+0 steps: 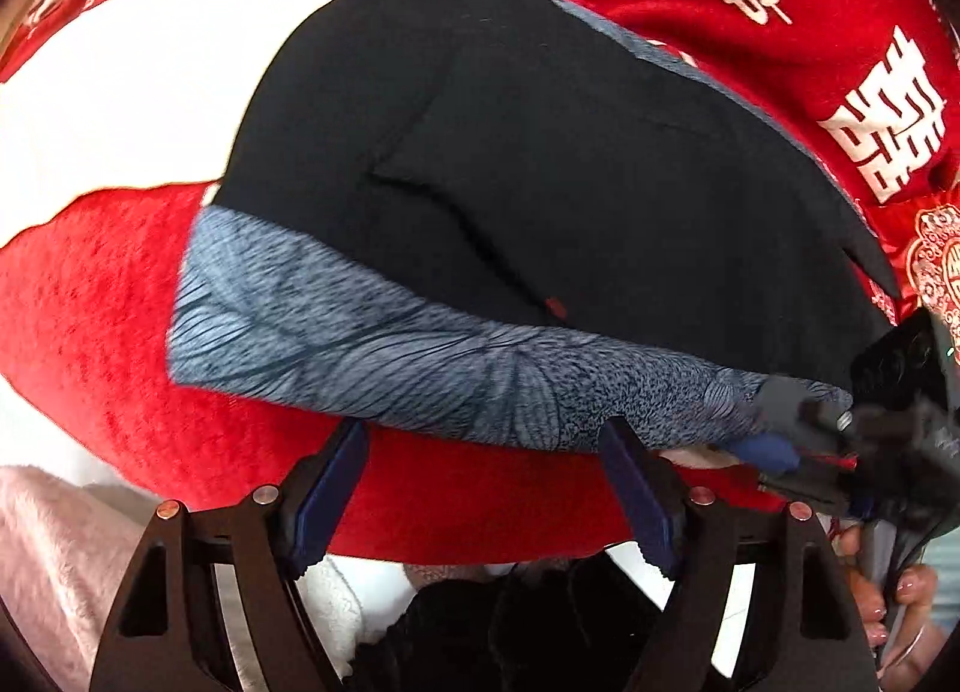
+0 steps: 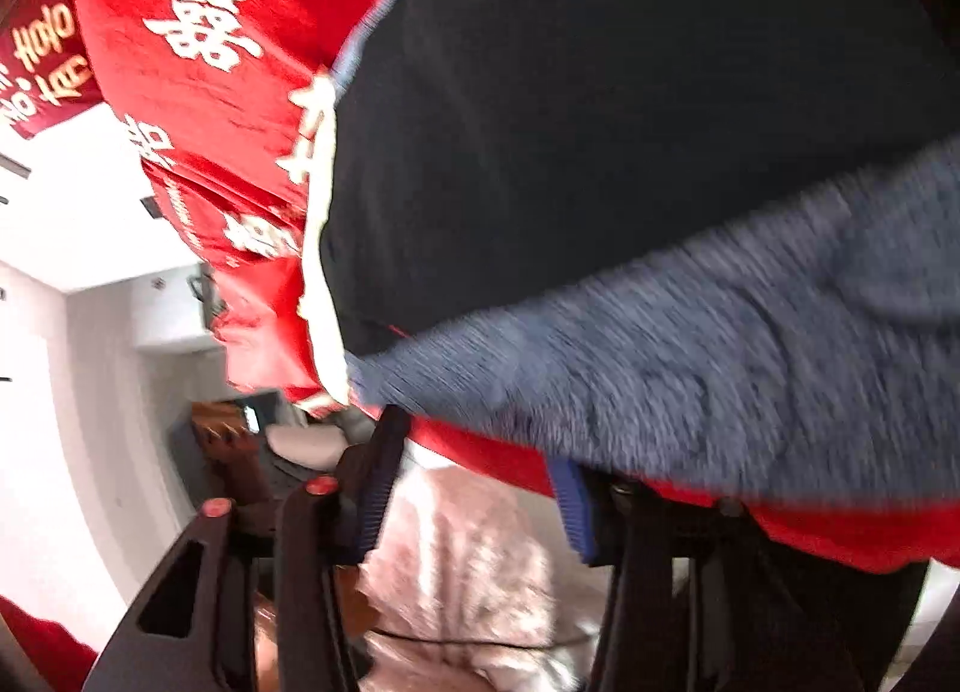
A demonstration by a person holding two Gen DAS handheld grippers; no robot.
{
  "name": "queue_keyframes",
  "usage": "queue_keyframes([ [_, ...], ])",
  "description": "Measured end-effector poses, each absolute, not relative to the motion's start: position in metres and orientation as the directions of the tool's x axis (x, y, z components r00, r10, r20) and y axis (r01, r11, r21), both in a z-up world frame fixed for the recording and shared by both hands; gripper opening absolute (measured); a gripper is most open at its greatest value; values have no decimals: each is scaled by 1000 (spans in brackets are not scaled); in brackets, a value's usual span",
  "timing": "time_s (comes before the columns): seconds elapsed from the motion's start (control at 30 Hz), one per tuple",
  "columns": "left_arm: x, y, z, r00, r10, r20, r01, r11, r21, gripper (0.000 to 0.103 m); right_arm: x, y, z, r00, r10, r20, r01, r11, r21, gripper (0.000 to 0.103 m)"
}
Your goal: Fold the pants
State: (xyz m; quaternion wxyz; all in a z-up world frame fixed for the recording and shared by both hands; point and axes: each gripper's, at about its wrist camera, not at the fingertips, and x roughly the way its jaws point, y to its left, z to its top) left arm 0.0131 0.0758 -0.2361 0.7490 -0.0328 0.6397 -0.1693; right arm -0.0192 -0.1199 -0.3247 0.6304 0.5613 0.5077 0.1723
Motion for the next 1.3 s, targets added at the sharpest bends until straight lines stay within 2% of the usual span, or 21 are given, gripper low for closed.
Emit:
queue_keyframes([
  [0.23,16,63,-232,91,-414,-906,121,907,-403,80,-5,-128,-278,468,780,-415,259,329,908,50],
  [0.4,45,59,-235,118,-438,-891,28,899,-438,80,-5,-137,-266,481,781,-399,220,332,917,50],
  [0.57,47,59,-229,137,-418,-898,54,908,-415,80,-21,-149,-281,460,760,-459,274,370,888,50],
  [0.73,44,53,-234,109,-418,-902,79,908,-412,80,-71,-189,-309,462,686,-561,428,381,819,50],
  [0.83,44,60,-234,94,-419,-903,76,907,-413,80,-97,-213,-319,494,650,-577,494,336,802,54],
  [0.93,44,68,-233,105,-415,-904,68,910,-410,80,-112,-235,-318,560,619,-551,512,265,817,60],
  [1.17,46,86,-237,111,-381,-918,51,925,-377,80,-123,-249,-325,641,577,-506,530,145,836,60],
  [1.3,50,88,-247,126,-310,-942,33,951,-309,80,-127,-251,-336,675,569,-470,538,55,841,60],
])
